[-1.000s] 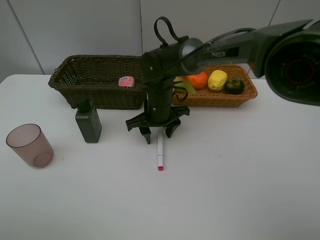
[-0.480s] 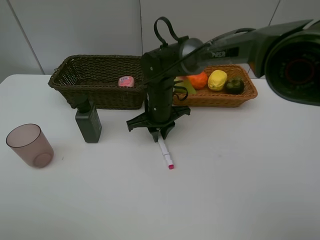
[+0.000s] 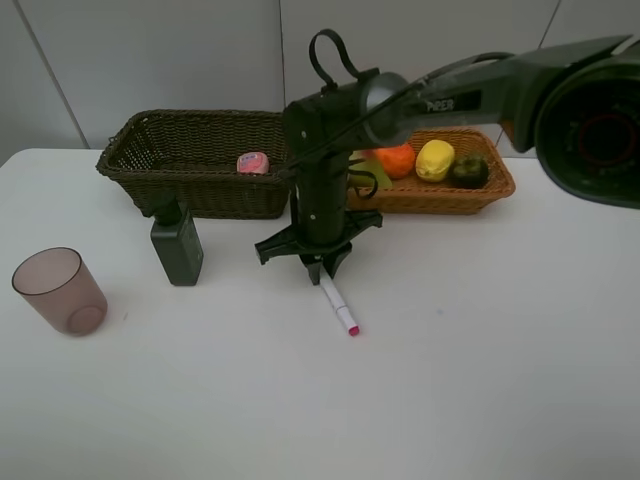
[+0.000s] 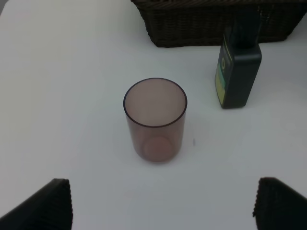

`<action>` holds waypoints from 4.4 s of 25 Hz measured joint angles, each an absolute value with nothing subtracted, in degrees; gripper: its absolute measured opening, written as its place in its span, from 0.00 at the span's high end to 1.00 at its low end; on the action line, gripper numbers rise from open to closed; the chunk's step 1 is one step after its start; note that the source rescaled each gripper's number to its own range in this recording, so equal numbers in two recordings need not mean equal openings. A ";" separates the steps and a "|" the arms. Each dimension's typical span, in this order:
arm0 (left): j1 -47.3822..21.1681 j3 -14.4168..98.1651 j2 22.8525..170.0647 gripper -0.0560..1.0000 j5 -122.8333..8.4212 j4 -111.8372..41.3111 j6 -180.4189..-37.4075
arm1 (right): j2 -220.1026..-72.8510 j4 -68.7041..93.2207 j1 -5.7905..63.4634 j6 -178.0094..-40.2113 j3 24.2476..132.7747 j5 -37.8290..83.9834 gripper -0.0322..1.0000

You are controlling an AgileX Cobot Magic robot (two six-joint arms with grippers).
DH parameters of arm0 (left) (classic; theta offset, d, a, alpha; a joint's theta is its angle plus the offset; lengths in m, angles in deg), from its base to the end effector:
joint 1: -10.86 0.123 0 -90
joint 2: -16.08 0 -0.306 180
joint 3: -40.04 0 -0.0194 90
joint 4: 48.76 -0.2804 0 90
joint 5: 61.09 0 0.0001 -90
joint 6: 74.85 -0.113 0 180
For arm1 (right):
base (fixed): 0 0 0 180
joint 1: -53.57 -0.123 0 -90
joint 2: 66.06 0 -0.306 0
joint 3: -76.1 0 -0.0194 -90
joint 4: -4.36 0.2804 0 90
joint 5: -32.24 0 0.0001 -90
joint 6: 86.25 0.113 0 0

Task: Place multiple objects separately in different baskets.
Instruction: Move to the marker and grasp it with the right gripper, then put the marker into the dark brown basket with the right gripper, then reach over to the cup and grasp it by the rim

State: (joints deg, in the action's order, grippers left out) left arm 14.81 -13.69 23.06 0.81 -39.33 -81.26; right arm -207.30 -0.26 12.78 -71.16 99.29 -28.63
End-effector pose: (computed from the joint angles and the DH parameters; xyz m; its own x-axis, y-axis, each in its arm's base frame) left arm 0.0269 -0.0145 0.2545 -0.5307 -0.0031 -0.8475 0.0717 0.9962 -0.0486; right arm 0.3818 0.3189 0.0871 -0.8826 -0.4688 -0.0354 -0.4661 0.8824 -0.0641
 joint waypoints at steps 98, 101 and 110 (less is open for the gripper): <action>14.81 -13.69 23.06 0.00 0.81 -39.33 -81.26 | -211.95 0.23 12.24 -103.68 118.56 9.98 0.01; 14.81 -13.69 23.06 0.00 0.81 -39.33 -81.26 | -211.30 0.65 12.24 -103.61 118.56 7.20 0.01; 14.81 -13.69 23.06 0.00 0.81 -39.33 -81.26 | -205.84 5.60 12.24 -103.40 118.56 -5.30 0.01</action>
